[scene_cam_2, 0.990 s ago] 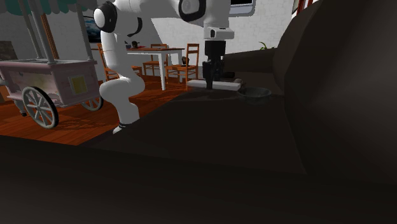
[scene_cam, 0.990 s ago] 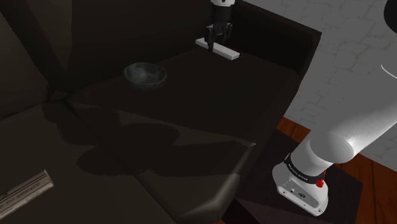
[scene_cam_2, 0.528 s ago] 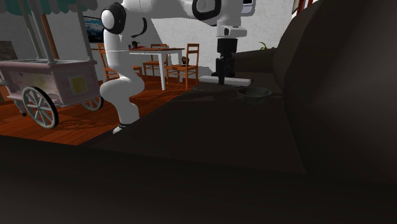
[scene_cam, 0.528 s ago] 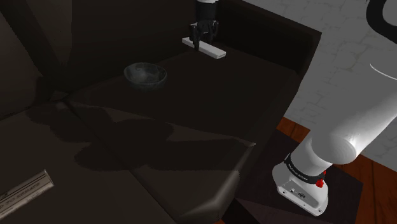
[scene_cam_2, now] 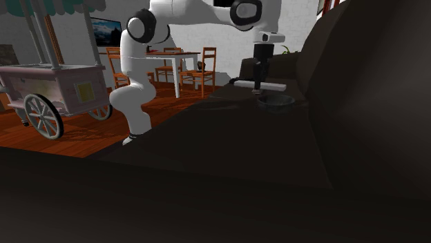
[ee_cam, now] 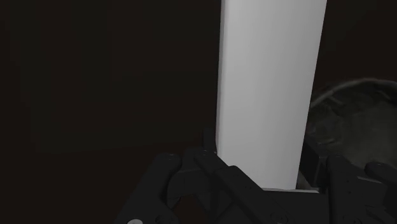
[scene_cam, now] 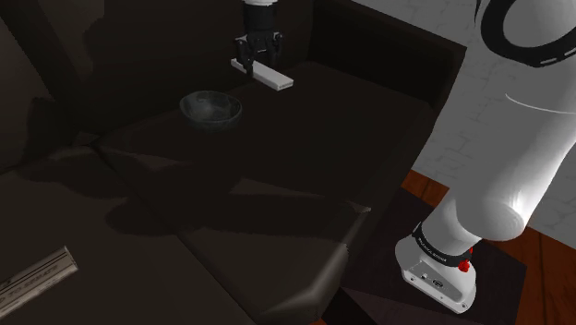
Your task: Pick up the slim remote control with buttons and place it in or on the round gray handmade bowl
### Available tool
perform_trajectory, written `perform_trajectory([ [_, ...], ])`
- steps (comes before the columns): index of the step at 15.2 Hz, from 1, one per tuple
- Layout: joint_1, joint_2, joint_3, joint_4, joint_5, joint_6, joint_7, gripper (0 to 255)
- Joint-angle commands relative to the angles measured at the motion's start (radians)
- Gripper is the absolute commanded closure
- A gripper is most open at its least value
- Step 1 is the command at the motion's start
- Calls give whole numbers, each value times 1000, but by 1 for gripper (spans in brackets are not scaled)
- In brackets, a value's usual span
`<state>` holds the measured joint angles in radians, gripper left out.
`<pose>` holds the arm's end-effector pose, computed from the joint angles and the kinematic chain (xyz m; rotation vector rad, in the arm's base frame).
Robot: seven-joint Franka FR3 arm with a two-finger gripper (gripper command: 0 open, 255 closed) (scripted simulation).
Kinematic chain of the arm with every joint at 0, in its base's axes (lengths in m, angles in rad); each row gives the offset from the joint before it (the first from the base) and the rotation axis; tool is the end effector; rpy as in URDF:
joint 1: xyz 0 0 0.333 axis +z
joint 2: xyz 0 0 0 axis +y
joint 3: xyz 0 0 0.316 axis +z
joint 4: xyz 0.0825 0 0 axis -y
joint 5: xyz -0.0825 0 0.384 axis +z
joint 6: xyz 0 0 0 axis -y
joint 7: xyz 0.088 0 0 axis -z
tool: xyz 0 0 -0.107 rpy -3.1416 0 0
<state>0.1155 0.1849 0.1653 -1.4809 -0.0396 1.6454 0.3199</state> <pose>0.5939 0.1580 0.5667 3.1269 -0.0599 -0.0225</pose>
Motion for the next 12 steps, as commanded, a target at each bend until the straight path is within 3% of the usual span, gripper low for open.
perform_trajectory([
  [1, 30, 69, 17, 102, -14, -34, 45, 255],
  [7, 138, 309, 43, 456, -65, -154, 151, 255],
  [8, 161, 365, 45, 545, -76, -188, 165, 255],
  [9, 202, 470, 44, 719, -94, -257, 182, 255],
  [12, 188, 424, 44, 600, -85, -183, 185, 255],
])
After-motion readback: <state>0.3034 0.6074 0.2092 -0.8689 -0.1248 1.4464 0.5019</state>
